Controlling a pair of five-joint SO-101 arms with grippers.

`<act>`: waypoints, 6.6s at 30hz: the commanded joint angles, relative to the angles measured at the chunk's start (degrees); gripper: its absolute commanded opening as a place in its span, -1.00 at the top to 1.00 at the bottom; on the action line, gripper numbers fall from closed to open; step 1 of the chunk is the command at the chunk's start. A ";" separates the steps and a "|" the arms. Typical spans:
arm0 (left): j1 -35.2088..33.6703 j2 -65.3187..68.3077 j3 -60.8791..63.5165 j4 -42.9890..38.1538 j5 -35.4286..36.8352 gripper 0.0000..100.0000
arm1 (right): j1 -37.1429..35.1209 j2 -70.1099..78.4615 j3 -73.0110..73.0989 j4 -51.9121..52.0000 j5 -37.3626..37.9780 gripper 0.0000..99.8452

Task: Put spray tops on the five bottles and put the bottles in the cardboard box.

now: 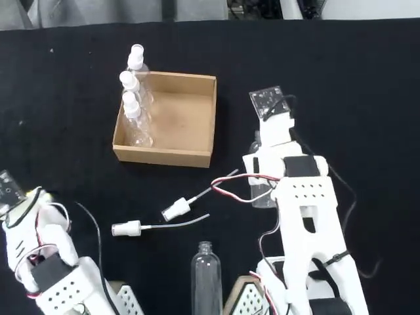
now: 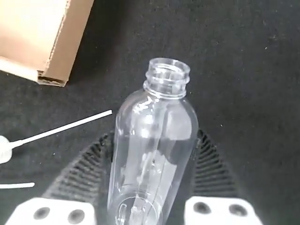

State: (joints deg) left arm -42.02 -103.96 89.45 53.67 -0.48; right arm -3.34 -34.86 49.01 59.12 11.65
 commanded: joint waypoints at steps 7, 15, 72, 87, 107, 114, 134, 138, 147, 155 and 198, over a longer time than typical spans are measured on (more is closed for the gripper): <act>12.00 -0.09 -13.14 11.43 -5.89 0.94 | 1.58 -2.24 -0.22 -1.49 -0.62 0.78; 19.21 0.00 -15.78 16.18 -10.55 0.81 | 1.58 -2.15 -0.22 -1.49 -0.62 0.78; 27.12 75.60 -35.30 14.24 -44.04 0.55 | 1.67 -2.15 1.10 -2.73 -0.09 0.77; 27.56 75.69 -35.30 3.52 -25.58 0.55 | 1.67 -2.15 1.10 -2.73 -0.09 0.77; 27.30 74.99 -36.79 0.35 3.16 0.55 | 1.67 -2.15 1.80 -4.04 -0.18 0.77; 27.56 74.99 -37.32 0.44 11.87 0.55 | 1.67 -2.15 2.24 -4.66 -0.18 0.77; 34.42 75.43 -40.13 10.90 32.97 0.55 | 1.67 -2.15 2.24 -4.66 -0.09 0.77; 38.20 75.69 -39.52 10.37 44.04 0.54 | 1.67 -2.15 2.24 -4.66 -0.09 0.77; 44.18 75.69 -39.25 10.37 52.04 0.54 | 1.67 -2.15 2.24 -4.66 -0.09 0.77; 47.69 75.69 -33.71 3.52 52.22 0.55 | 1.76 -2.15 2.24 -4.66 -0.09 0.77; 47.34 75.69 -23.96 -8.70 56.70 0.55 | 1.76 -2.15 2.24 -4.48 -0.44 0.77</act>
State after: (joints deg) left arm 4.57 -28.18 65.36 45.49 55.52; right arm -2.99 -34.86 51.74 55.96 11.38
